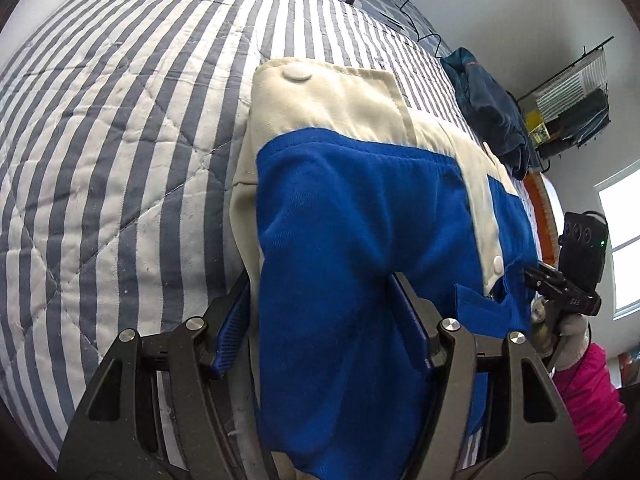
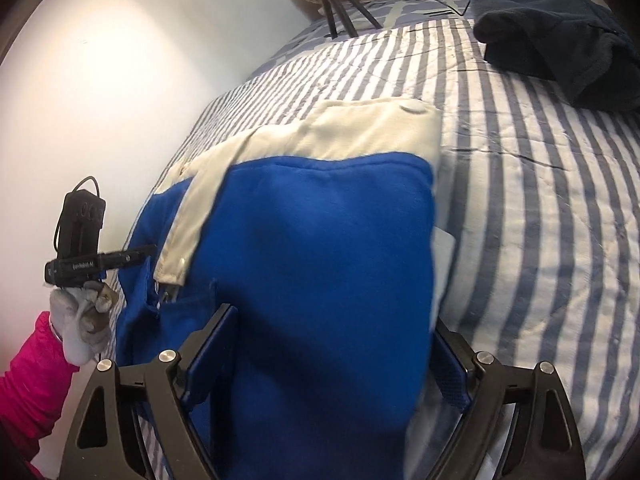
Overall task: Fold large clothes
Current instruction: 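Slide both tools under the folded jacket bundle and grip it, then lift the folded jacket with both tools and carry it along the bed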
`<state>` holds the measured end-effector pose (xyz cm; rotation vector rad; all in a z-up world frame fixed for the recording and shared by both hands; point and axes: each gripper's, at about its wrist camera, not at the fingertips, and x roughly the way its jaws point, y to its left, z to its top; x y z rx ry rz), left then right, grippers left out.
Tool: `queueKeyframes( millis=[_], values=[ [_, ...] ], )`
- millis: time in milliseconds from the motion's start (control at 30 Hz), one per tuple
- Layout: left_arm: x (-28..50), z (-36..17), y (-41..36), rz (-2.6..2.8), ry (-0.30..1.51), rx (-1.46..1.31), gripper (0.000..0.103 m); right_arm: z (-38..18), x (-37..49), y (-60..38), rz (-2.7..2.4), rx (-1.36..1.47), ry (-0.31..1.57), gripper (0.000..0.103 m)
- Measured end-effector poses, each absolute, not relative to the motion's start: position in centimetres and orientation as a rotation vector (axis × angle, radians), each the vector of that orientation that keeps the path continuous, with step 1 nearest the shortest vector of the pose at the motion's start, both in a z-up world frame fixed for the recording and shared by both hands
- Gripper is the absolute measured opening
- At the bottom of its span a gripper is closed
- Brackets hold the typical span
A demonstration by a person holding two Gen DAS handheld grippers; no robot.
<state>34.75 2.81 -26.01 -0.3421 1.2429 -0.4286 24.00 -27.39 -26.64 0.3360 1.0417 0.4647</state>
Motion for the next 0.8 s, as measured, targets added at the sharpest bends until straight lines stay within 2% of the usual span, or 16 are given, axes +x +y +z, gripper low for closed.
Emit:
queueKeyframes(
  millis=[100, 200, 267, 333, 400, 433, 500, 533, 600, 633, 667, 733, 800],
  values=[
    [34.8, -26.0, 2.0, -0.416, 1.234, -0.310, 0.064, -26.6, 24.1, -27.0, 0.457, 0.338, 1.040, 0.088],
    [34.7, -25.8, 1.5, -0.407, 1.226, -0.289, 0.060, -26.5, 24.0, -27.0, 0.445, 0.329, 1.040, 0.076],
    [34.7, -25.5, 1.0, -0.402, 1.217, -0.268, 0.059, -26.3, 23.8, -27.4, 0.439, 0.334, 1.039, 0.062],
    [34.9, -25.6, 0.9, -0.402, 1.213, -0.258, 0.059, -26.2, 23.7, -27.8, 0.448, 0.348, 1.034, 0.059],
    [35.2, -25.8, 1.0, -0.397, 1.215, -0.275, 0.063, -26.5, 24.1, -27.9, 0.443, 0.353, 1.037, 0.060],
    [35.3, -26.0, 1.1, -0.397, 1.217, -0.291, 0.070, -26.7, 24.1, -27.8, 0.444, 0.365, 1.041, 0.065],
    [35.3, -26.4, 1.5, -0.411, 1.220, -0.324, 0.073, -27.1, 24.3, -27.8, 0.458, 0.401, 1.045, 0.075],
    [35.2, -26.3, 1.3, -0.405, 1.209, -0.311, 0.072, -27.1, 24.4, -27.5, 0.453, 0.397, 1.045, 0.076],
    [35.0, -25.9, 0.7, -0.391, 1.191, -0.276, 0.066, -26.8, 24.3, -27.1, 0.436, 0.357, 1.048, 0.073],
    [34.8, -25.6, 0.7, -0.385, 1.185, -0.273, 0.061, -26.6, 24.3, -27.0, 0.430, 0.349, 1.047, 0.066],
    [34.7, -25.4, 0.6, -0.382, 1.178, -0.269, 0.059, -26.3, 24.1, -27.3, 0.423, 0.353, 1.044, 0.054],
    [34.5, -24.9, 0.6, -0.378, 1.165, -0.260, 0.049, -25.6, 23.7, -27.7, 0.426, 0.376, 1.027, 0.039],
    [34.1, -24.1, 0.6, -0.375, 1.149, -0.241, 0.042, -24.5, 23.2, -27.1, 0.421, 0.335, 1.007, 0.033]
  ],
)
